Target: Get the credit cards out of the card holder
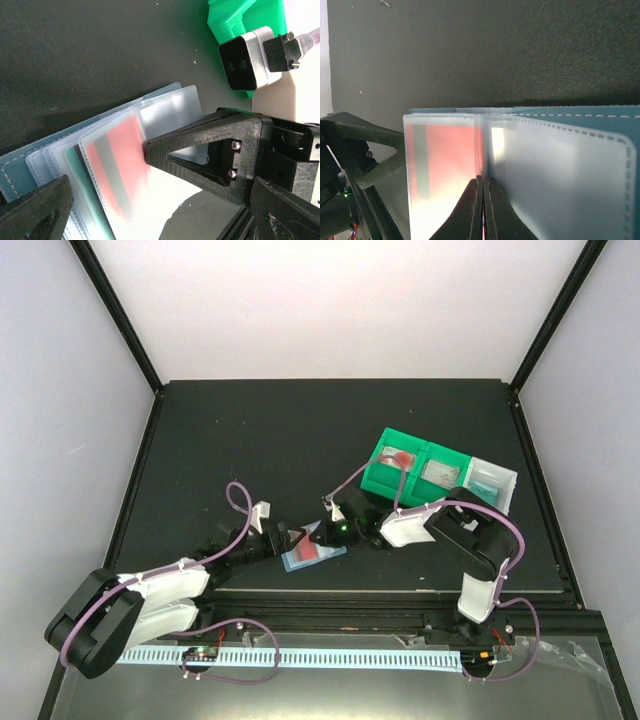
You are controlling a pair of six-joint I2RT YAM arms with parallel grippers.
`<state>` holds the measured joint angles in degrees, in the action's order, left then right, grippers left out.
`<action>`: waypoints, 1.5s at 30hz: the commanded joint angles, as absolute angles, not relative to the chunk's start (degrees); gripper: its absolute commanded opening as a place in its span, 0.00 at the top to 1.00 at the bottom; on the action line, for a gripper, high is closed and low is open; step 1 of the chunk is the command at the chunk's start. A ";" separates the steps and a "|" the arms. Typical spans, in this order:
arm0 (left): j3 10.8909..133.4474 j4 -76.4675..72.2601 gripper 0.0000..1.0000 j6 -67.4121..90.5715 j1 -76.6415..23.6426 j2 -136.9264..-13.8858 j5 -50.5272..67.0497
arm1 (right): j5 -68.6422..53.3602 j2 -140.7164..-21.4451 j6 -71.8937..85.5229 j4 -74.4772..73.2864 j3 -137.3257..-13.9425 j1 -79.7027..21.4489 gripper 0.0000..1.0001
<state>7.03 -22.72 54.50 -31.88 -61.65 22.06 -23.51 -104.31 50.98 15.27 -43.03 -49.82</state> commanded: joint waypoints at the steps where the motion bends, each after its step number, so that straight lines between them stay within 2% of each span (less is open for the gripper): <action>1: 8.49 -25.54 0.01 53.76 -31.76 -62.34 23.27 | -25.49 -106.39 52.92 16.65 -41.00 -50.27 0.96; 29: 11.25 -16.38 0.01 51.43 -31.83 -58.60 21.67 | -28.94 -107.94 58.05 24.48 -38.59 -50.27 0.93; 37: 14.72 -3.47 0.01 50.91 -31.80 -56.40 16.15 | -28.83 -108.08 59.17 25.40 -38.23 -50.25 0.94; 41: 15.63 -0.83 0.01 52.13 -31.89 -52.85 18.26 | -28.58 -108.68 59.77 25.44 -38.00 -50.26 0.95; 45: 14.94 -4.21 0.01 54.12 -31.90 -50.68 21.49 | -28.71 -109.36 60.39 27.07 -37.59 -50.22 0.98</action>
<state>13.32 -3.90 52.53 -31.86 -52.56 18.72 -28.80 -107.00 59.61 27.49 -39.05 -49.80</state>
